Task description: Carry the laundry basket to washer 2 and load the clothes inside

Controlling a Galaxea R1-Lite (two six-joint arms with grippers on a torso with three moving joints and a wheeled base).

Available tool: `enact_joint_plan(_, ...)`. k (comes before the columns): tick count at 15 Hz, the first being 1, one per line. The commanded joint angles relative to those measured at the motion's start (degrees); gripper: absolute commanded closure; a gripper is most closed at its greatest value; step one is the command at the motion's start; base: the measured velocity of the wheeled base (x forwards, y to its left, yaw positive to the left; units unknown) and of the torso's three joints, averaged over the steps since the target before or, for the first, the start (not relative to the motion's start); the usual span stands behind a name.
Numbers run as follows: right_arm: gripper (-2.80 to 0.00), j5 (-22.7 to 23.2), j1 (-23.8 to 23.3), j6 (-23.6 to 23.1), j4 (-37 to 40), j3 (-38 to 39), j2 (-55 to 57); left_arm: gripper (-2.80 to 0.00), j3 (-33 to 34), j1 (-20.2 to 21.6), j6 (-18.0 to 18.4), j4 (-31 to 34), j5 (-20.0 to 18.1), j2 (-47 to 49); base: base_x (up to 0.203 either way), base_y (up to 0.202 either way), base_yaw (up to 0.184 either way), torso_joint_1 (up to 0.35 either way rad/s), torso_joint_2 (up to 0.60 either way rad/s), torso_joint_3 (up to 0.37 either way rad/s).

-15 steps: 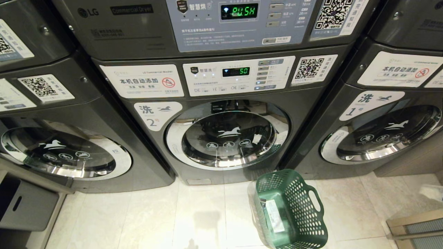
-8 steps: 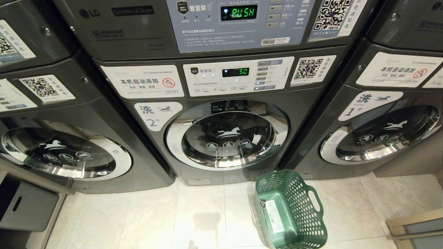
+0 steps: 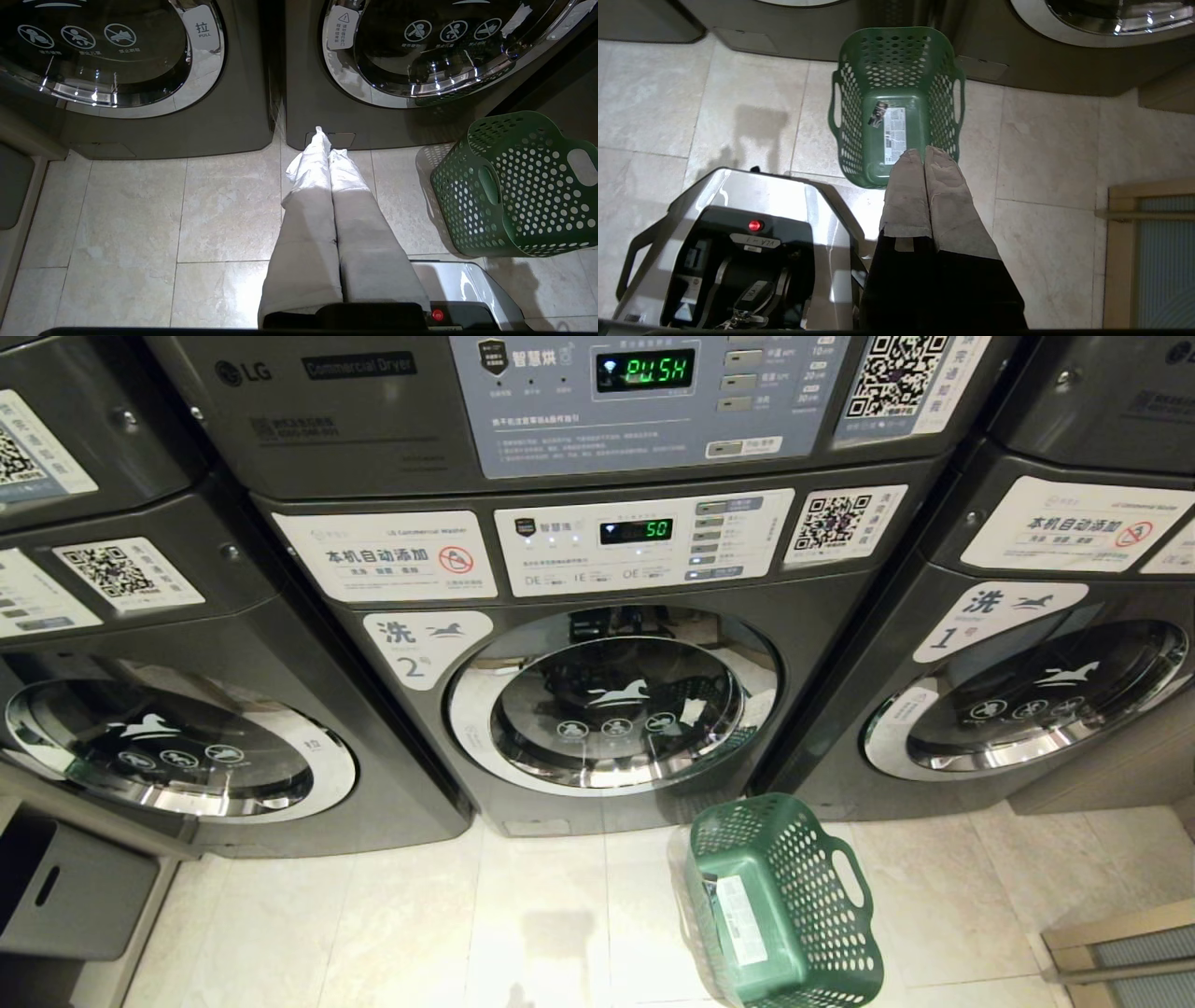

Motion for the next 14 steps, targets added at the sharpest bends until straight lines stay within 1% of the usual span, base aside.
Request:
enact_joint_plan(1, 0.0, 0.4, -4.2, -0.4, 0.3, 0.0, -0.7, 0.0, 0.0, 0.0, 0.0, 0.0, 0.0, 0.1, 0.0, 0.0, 0.0, 0.0, 0.0, 0.0)
enact_joint_plan(2, 0.0, 1.1, -4.6, -1.4, 0.3, 0.1, -3.3, 0.0, 0.0, 0.0, 0.0, 0.0, 0.0, 0.1, 0.0, 0.0, 0.0, 0.0, 0.0, 0.0)
enact_joint_plan(4, 0.0, 1.4, -5.1, -3.5, 0.3, 0.1, -3.7, 0.0, 0.0, 0.0, 0.0, 0.0, 0.0, 0.1, 0.0, 0.0, 0.0, 0.0, 0.0, 0.0)
enact_joint_plan(5, 0.0, 1.3, -5.0, -3.6, 0.4, 0.1, -4.8, 0.0, 0.0, 0.0, 0.0, 0.0, 0.0, 0.1, 0.0, 0.0, 0.0, 0.0, 0.0, 0.0)
enact_joint_plan(8, 0.0, 1.2, -4.2, -3.6, 0.3, 0.1, -15.4, 0.0, 0.0, 0.0, 0.0, 0.0, 0.0, 0.1, 0.0, 0.0, 0.0, 0.0, 0.0, 0.0)
enact_joint_plan(9, 0.0, 1.2, -4.0, -3.9, 0.2, 0.1, -16.7, 0.0, 0.0, 0.0, 0.0, 0.0, 0.0, 0.1, 0.0, 0.0, 0.0, 0.0, 0.0, 0.0)
enact_joint_plan(14, 0.0, 1.4, -3.7, -4.9, 0.4, 0.2, -16.4, 0.0, 0.0, 0.0, 0.0, 0.0, 0.0, 0.1, 0.0, 0.0, 0.0, 0.0, 0.0, 0.0)
